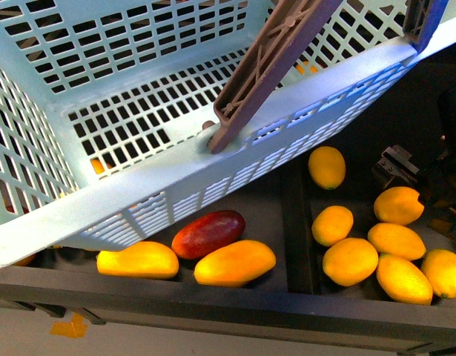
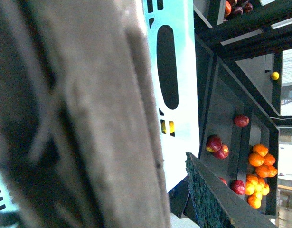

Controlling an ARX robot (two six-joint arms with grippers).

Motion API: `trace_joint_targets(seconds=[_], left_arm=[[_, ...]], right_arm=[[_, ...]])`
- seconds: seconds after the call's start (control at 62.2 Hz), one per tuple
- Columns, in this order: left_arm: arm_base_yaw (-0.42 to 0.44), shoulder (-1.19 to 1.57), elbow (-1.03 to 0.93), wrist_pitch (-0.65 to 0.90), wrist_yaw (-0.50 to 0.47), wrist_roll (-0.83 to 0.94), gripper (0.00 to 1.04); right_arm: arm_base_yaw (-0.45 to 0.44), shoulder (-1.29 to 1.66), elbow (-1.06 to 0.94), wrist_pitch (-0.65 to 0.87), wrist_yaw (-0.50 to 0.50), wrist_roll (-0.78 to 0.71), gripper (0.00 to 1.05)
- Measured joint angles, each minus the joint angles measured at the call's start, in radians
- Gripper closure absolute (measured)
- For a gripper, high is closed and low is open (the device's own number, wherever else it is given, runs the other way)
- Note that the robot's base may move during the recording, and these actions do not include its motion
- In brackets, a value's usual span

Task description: Pick lemon and mango into basket

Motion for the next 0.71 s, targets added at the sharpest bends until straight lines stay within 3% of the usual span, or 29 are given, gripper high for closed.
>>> trace_joint_targets(seconds=[0.338, 0.53, 0.707], left_arm=[[0.000, 0.000, 0.000, 0.000, -0.002, 0.000, 0.78], [0.000, 0.000, 0.000, 0.000, -0.001, 0.000, 0.78], [0.000, 0.000, 0.000, 0.000, -0.001, 0.000, 0.78]], right_arm=[[0.011, 0.074, 0.068, -0.029, 0.029, 0.037, 0.09], [0.008, 0.081, 0.068, -0.027, 0.028, 0.039, 0.35], [0.003, 0.062, 0.027, 0.019, 0.011, 0.037, 0.44]])
